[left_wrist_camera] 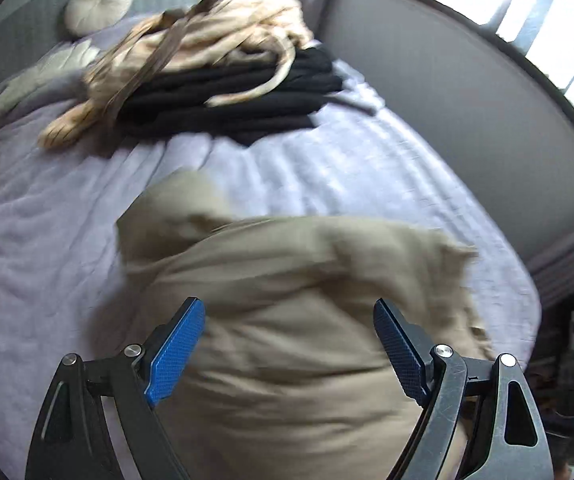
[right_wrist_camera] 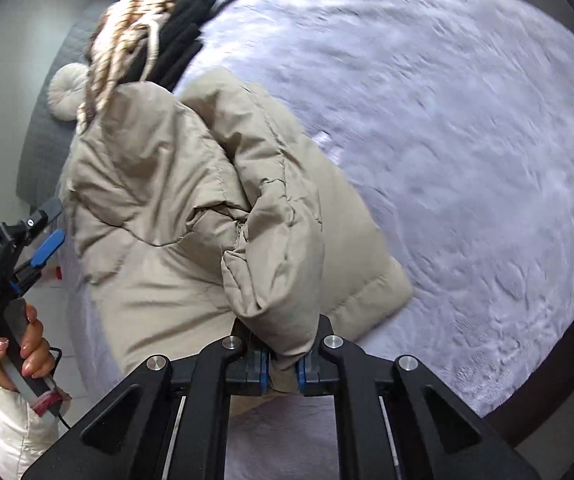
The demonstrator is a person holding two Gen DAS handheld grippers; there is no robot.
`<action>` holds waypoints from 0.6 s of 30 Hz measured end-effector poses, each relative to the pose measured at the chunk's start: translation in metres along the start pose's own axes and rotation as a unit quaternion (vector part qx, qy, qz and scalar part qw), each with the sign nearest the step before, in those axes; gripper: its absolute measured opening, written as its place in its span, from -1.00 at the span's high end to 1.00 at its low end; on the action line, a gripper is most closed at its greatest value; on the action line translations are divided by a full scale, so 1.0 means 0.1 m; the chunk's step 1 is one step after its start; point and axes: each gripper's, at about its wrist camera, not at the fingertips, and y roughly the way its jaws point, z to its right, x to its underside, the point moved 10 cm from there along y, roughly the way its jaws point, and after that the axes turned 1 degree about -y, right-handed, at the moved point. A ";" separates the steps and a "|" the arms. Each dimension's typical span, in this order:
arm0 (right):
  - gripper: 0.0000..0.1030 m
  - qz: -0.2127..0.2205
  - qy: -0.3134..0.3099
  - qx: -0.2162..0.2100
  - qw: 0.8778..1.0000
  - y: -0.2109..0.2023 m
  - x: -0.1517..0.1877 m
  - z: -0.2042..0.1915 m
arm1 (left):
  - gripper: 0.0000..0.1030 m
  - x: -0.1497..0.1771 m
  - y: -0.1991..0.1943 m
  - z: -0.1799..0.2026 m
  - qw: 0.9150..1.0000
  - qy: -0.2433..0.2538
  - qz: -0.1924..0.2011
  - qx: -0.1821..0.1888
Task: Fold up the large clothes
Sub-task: 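Grasp the folded coat bundle with both tools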
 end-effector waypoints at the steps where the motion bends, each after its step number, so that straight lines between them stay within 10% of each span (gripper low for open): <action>1: 0.80 -0.002 0.005 0.001 1.000 0.05 0.01 0.04 | -0.68 0.06 0.12 -0.06 1.000 -0.009 -0.010 -0.004; 13: 0.57 -0.050 0.068 -0.039 0.996 0.13 0.08 0.42 | -0.94 0.11 0.95 0.26 0.994 0.044 -0.050 -0.087; 18: 0.45 0.024 -0.022 0.001 0.999 -0.57 -0.26 0.29 | -0.94 0.11 1.00 0.18 0.994 0.031 -0.055 -0.085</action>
